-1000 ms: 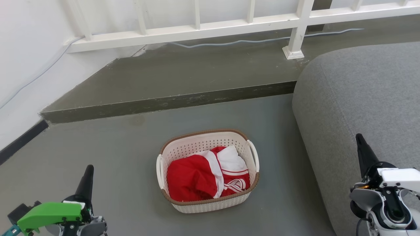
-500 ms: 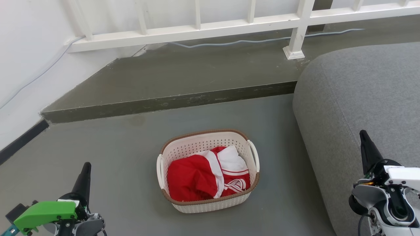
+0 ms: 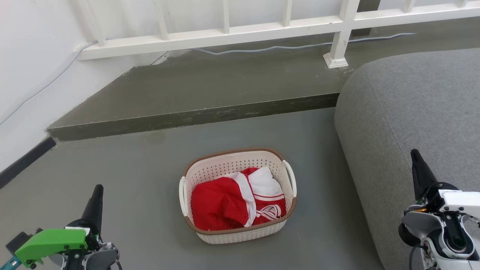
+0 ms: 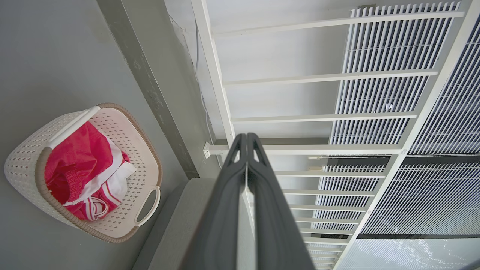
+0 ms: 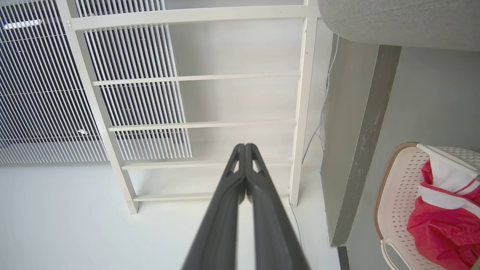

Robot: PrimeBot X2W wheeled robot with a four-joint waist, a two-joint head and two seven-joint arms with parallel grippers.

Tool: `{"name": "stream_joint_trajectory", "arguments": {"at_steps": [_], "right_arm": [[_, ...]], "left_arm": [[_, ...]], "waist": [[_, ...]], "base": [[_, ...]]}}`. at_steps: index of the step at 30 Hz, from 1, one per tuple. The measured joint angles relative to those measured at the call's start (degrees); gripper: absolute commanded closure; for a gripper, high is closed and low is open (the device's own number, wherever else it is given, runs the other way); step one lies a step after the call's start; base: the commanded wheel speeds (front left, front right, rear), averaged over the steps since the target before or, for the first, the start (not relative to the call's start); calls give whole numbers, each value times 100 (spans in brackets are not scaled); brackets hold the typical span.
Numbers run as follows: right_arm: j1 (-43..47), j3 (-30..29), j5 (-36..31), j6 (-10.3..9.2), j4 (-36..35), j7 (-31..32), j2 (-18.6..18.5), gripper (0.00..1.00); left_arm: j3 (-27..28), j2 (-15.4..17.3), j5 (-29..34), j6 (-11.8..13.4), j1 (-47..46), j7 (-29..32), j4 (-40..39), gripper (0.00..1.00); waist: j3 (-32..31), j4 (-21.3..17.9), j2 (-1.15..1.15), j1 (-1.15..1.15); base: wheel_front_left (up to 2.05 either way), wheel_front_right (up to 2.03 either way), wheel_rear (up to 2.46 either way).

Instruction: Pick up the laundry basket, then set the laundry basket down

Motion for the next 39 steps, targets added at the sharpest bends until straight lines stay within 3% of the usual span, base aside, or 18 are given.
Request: {"name": "stream_joint_trajectory", "arguments": {"at_steps": [39], "right_arm": [[-7, -14, 0, 1, 46, 15, 13, 100]], "left_arm": [[26, 0, 0, -8, -6, 48, 79, 100]], "waist": [[-3, 0, 0, 0]], "base": [[0, 0, 0]]}}
